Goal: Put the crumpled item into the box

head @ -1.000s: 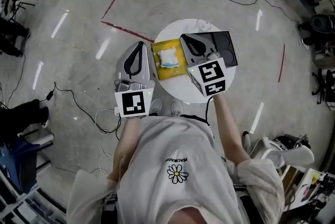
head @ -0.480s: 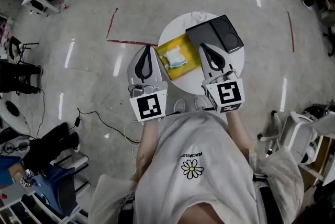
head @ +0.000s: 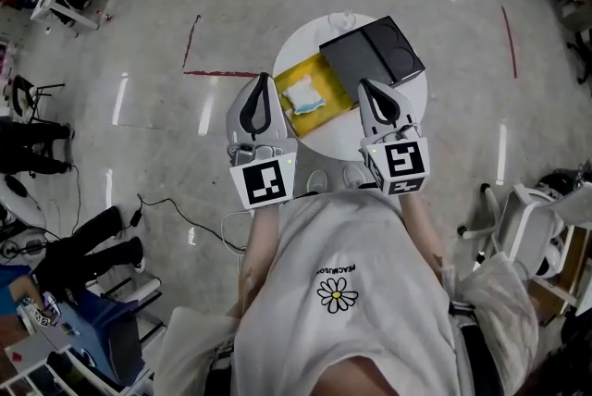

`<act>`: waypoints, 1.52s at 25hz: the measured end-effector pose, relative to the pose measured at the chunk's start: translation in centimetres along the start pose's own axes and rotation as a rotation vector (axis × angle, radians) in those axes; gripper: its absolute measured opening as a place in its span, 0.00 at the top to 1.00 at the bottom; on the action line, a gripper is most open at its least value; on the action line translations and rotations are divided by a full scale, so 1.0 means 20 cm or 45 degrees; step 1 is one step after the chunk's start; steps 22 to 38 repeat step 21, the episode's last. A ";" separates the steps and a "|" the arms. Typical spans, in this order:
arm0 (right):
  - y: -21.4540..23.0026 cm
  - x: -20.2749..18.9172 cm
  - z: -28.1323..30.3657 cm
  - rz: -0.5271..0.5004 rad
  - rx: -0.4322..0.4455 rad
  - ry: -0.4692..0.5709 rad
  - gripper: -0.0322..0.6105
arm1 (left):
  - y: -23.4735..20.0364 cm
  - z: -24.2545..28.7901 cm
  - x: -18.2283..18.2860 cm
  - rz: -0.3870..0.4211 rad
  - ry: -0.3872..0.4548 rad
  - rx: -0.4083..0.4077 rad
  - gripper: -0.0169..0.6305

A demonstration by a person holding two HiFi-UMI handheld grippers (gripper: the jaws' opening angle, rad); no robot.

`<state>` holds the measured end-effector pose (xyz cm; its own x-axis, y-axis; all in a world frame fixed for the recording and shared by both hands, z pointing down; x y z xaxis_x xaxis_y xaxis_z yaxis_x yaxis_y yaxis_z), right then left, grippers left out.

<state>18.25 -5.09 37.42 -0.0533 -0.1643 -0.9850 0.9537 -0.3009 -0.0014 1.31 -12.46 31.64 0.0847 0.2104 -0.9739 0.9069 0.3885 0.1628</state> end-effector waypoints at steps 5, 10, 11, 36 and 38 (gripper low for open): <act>0.01 0.02 0.04 0.009 -0.001 0.005 0.95 | -0.02 0.04 -0.03 -0.004 -0.016 -0.009 0.98; 0.01 0.01 0.03 0.004 0.004 0.003 0.95 | -0.02 0.03 -0.07 -0.008 -0.032 -0.002 0.98; 0.01 0.01 0.03 0.004 0.003 0.003 0.95 | -0.02 0.03 -0.07 -0.007 -0.033 -0.001 0.98; 0.03 0.03 0.01 -0.004 0.004 -0.001 0.95 | 0.00 0.02 -0.06 0.006 -0.040 0.006 0.98; 0.03 0.03 0.01 -0.004 0.004 -0.001 0.95 | 0.00 0.02 -0.06 0.006 -0.040 0.006 0.98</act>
Point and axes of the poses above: the fingertips, and each gripper's own axes: z forward along the fingers, y to its right, x out of its top, the point moved 5 cm from there along -z, backward along the fingers, and after that the axes turned 15 degrees about x, right-handed, at the moved point
